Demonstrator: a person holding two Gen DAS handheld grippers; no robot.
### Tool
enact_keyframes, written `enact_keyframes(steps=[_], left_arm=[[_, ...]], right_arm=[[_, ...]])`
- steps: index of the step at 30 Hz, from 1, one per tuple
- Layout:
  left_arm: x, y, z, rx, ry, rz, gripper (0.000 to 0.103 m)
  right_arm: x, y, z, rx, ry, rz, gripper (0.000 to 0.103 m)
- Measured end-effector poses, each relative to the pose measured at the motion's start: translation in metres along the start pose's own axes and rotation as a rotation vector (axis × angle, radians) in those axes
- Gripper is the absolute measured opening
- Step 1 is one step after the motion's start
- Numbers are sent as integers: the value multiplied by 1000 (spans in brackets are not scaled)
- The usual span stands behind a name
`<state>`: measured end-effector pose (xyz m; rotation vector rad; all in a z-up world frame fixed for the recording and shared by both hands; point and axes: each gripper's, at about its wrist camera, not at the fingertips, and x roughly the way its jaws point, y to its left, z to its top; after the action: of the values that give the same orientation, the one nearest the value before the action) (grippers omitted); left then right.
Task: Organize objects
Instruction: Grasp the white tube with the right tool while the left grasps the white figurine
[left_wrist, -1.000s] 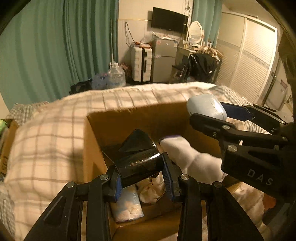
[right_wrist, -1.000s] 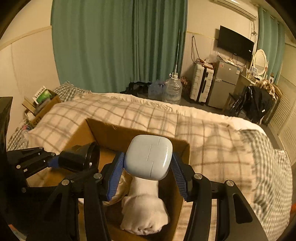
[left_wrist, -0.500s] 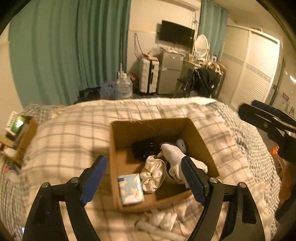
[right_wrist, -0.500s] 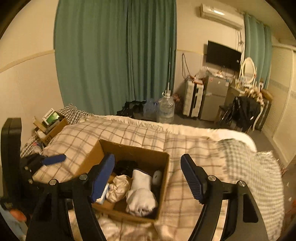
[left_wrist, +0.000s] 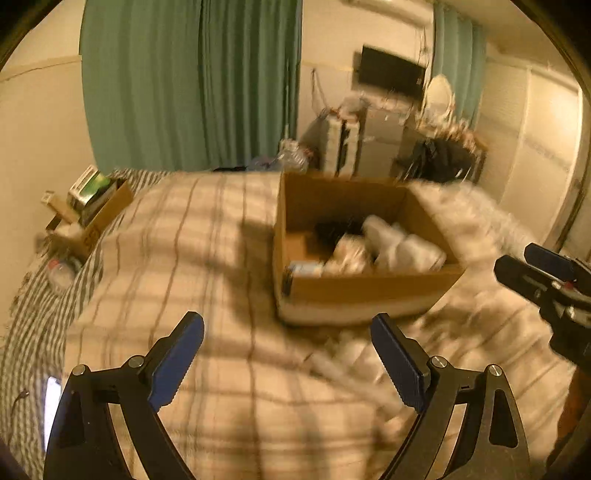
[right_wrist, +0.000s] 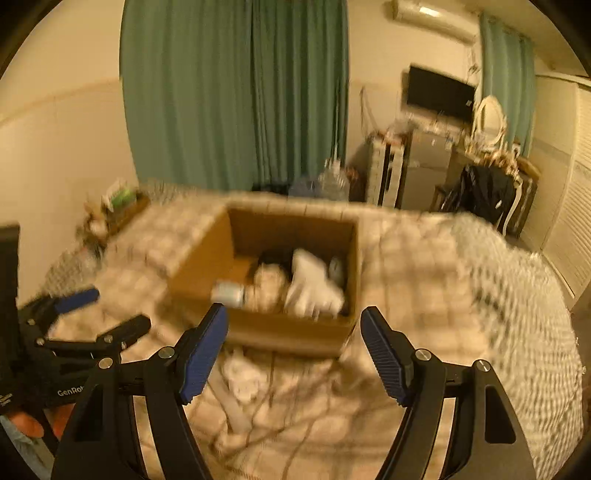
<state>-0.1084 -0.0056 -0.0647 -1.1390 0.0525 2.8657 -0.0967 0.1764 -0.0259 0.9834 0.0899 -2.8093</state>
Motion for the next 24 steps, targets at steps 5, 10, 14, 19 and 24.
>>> enact_keyframes(steps=[5,10,14,19,24], left_arm=[[28,10,-23,-5,80,38,94],[38,25,-30,-60,117,53,94],[42,29,-34,-77,138,51,94],[46,31,-35,-89,161,45,94],[43,30,-37,-85,155,50,94]], right_arm=[[59,15,-45,-37,176,40,74],[98,32,-69,-82,327,101,63],[120,45,-84,-121,412,130,61],[137,49,-99,-133,500,153,44],[118,48,-100,-144,461,167,15]])
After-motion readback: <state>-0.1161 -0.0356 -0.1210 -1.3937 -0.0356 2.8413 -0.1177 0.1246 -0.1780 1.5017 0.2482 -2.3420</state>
